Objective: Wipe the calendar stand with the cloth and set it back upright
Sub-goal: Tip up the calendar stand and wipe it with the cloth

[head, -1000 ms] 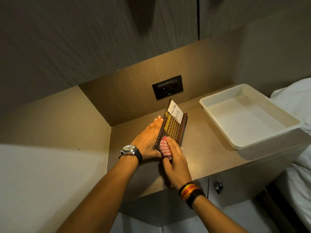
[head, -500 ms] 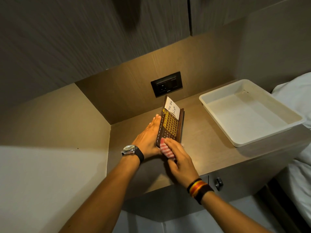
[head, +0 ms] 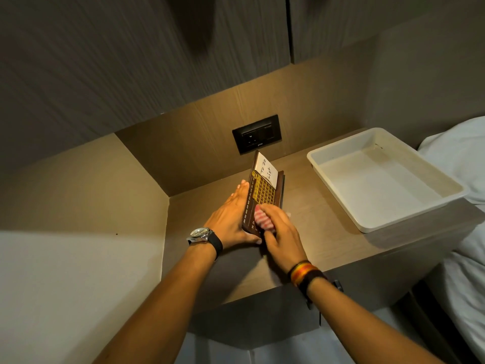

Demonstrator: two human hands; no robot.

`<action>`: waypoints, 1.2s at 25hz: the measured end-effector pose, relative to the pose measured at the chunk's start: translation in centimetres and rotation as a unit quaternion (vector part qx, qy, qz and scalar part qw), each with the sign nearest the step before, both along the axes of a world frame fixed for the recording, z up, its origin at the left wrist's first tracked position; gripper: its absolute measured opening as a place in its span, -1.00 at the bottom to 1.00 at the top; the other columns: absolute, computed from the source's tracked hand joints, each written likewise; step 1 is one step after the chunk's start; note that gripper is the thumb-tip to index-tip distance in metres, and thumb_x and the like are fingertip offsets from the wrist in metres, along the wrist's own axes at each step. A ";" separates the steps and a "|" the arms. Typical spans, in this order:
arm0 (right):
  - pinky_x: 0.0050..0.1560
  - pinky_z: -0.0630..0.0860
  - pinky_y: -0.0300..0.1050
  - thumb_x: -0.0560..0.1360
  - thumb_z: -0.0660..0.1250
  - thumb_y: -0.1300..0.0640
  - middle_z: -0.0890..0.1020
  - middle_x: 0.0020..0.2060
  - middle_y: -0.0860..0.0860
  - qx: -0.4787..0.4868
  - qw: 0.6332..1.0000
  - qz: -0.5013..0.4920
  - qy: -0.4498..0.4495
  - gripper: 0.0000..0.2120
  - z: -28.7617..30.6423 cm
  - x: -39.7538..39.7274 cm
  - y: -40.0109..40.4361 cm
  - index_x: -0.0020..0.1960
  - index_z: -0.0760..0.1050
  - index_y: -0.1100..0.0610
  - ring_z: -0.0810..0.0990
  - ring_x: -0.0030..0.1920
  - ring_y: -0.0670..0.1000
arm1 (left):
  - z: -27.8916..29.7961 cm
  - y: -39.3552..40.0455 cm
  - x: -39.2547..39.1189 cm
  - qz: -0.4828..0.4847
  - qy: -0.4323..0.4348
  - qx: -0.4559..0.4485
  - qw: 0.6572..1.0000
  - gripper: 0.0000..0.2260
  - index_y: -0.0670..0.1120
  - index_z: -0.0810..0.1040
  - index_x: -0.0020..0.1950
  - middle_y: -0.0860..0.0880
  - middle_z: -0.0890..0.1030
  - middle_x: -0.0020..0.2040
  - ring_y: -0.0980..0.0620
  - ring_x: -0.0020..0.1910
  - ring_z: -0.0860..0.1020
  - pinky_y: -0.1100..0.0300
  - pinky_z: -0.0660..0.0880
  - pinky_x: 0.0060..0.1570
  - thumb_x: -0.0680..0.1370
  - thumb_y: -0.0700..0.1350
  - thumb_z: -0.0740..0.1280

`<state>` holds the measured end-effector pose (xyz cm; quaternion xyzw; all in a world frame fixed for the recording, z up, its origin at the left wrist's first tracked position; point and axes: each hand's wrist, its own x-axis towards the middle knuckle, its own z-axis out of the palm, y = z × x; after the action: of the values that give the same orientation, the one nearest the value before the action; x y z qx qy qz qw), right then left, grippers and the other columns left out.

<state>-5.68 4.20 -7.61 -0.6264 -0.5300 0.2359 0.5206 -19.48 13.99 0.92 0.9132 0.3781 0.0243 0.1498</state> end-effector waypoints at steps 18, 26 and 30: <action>0.46 0.35 -0.05 0.54 0.24 0.31 0.47 0.39 -0.04 0.019 0.998 0.014 -0.063 -0.50 4.0 1.4 2.8 0.44 0.41 0.01 0.40 0.41 -0.05 | -0.4 -0.5 1.0 0.018 -0.041 -0.018 0.999 0.24 0.02 -0.21 0.68 -0.07 -0.10 0.71 -0.05 0.68 -0.04 -0.03 0.21 0.59 0.31 0.29 0.58; 0.43 0.39 0.08 0.50 0.21 0.34 0.48 0.36 0.01 0.003 0.992 -0.011 -0.123 -0.52 5.7 4.5 8.6 0.38 0.44 0.05 0.42 0.40 0.03 | -0.5 -1.1 1.7 0.041 -0.039 -0.027 0.998 0.29 -0.03 -0.26 0.68 -0.06 -0.15 0.71 -0.04 0.68 -0.06 -0.03 0.18 0.60 0.30 0.24 0.61; 0.44 0.36 -0.07 0.50 0.23 0.33 0.49 0.34 -0.04 0.026 0.996 -0.001 -0.081 -0.51 4.2 2.4 4.6 0.38 0.45 0.01 0.43 0.36 -0.05 | -0.7 -1.1 1.7 0.048 -0.049 -0.029 0.997 0.28 -0.02 -0.24 0.68 -0.10 -0.11 0.71 -0.08 0.67 -0.01 -0.02 0.23 0.58 0.29 0.19 0.62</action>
<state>-3.31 8.82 -3.37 -0.6299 -0.5759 0.1702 0.4925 -17.77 12.87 0.26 0.8871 0.4142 0.0648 0.1932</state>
